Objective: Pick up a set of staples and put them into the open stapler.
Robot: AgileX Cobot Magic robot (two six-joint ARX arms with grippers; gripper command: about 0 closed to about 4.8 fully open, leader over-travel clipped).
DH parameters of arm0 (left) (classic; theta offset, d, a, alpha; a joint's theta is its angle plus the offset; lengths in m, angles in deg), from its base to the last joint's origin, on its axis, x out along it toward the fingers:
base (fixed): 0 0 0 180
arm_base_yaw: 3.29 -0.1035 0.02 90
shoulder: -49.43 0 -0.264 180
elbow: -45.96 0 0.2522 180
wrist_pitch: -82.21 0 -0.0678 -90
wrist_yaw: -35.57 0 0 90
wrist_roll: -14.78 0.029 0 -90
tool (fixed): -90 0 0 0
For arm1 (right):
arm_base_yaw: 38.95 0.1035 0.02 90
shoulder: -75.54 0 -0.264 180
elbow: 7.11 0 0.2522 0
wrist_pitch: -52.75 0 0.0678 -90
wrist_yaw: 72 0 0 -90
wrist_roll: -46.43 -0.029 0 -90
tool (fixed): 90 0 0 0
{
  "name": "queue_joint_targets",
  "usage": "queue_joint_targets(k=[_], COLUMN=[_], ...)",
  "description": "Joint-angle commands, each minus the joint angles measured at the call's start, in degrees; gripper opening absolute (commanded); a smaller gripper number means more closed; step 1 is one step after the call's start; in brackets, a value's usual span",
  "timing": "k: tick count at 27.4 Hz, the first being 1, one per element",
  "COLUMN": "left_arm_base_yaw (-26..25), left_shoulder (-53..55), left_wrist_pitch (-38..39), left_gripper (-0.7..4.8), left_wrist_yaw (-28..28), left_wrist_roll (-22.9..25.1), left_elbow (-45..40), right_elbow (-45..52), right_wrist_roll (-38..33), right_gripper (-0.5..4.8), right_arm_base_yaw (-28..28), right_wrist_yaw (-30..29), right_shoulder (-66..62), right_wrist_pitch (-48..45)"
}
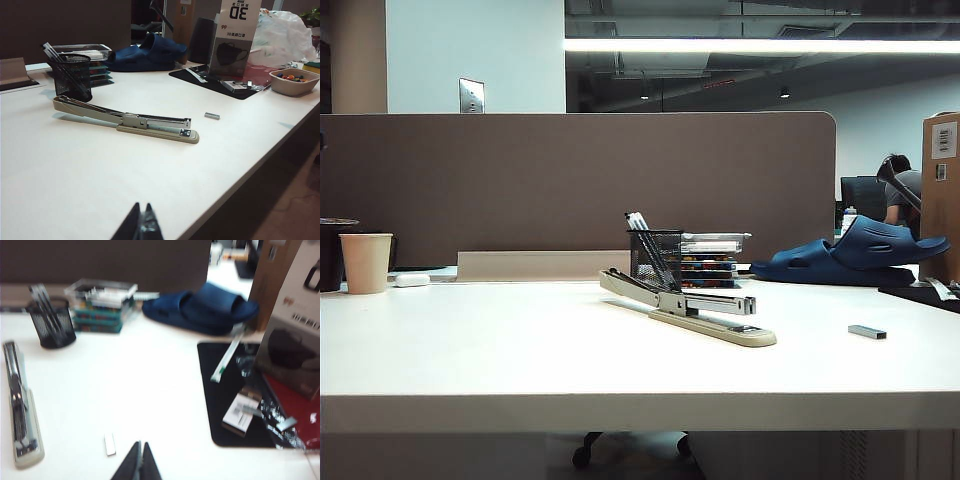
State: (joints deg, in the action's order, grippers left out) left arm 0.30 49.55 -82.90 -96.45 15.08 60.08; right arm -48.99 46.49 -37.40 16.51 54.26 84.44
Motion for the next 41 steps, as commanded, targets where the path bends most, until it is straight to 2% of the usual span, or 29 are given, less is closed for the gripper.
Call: queue_joint_targets(k=[1, 11, 13, 17, 21, 24, 32, 41], left_arm_base_yaw=[-0.07, -0.07, -0.07, -0.07, -0.07, -0.07, -0.07, -0.07], left_shoulder=[0.0, 0.0, 0.0, 0.0, 0.0, 0.0, 0.0, 0.0], left_wrist_pitch=[-0.33, 3.37, 3.56, 3.56, 3.56, 3.56, 4.42, 5.07], left_gripper=[-0.06, -0.06, -0.06, -0.06, -0.06, -0.06, -0.06, -0.06], left_wrist_yaw=[-0.37, -0.44, -0.42, -0.44, -0.42, -0.44, -0.44, -0.66], left_wrist_roll=[-0.33, -0.33, -0.33, -0.33, -0.33, -0.33, -0.35, -1.2], left_elbow=[0.13, 0.13, 0.13, 0.13, 0.13, 0.13, 0.13, 0.13], right_elbow=[-4.7, -25.9, -28.55, -33.4, -37.09, -38.95, -39.21, -39.21], right_wrist_roll=[-0.02, 1.92, 1.92, 1.92, 2.54, 3.69, 9.66, 10.56], right_gripper=[-0.06, -0.02, 0.35, 1.45, 1.82, 2.75, 3.08, 3.06], right_arm_base_yaw=[0.0, 3.48, 3.91, 3.93, 3.93, 3.93, 5.2, 7.76], right_wrist_yaw=[-0.13, -0.17, -0.17, -3.54, -5.31, -7.61, -7.37, -7.19], right_shoulder=[-6.82, -37.9, -42.29, -51.15, -59.84, -65.61, -73.57, -77.92], right_wrist_pitch=[2.64, 17.81, 18.6, 19.89, 20.0, 19.98, 19.06, 14.58])
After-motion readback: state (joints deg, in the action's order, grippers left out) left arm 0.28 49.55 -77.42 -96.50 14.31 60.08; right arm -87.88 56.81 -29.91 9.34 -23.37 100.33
